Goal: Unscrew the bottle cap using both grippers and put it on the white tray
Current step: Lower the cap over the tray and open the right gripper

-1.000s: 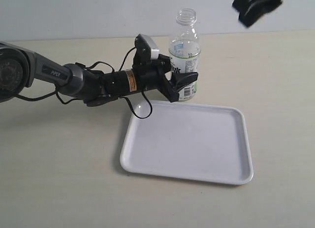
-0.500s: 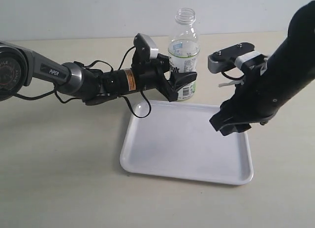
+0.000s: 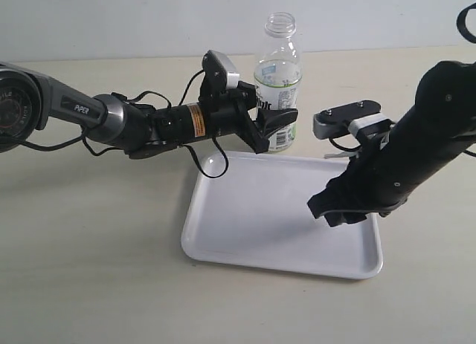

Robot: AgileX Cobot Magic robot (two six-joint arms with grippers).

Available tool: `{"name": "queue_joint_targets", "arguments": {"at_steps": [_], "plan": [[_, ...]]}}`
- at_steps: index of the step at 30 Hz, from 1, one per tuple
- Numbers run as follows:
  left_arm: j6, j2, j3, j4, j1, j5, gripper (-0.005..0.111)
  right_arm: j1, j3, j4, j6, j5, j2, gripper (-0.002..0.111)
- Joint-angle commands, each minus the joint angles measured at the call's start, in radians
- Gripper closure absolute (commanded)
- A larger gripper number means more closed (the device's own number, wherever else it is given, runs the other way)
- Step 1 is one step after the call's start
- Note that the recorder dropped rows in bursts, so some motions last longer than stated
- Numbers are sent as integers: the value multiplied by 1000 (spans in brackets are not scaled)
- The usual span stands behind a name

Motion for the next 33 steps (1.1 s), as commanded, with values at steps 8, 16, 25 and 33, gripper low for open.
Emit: {"name": "queue_joint_targets", "arguments": {"at_steps": [8, 16, 25, 33], "plan": [[-5, -19, -4, -18, 0, -29, 107, -1, 4, 21, -9, -60, 93, 108], [-5, -19, -4, -18, 0, -29, 107, -1, 4, 21, -9, -78, 122, 108], [-5, -19, -4, -18, 0, -29, 107, -1, 4, 21, -9, -96, 122, 108], [-5, -19, -4, -18, 0, -29, 107, -1, 4, 21, -9, -96, 122, 100]]}}
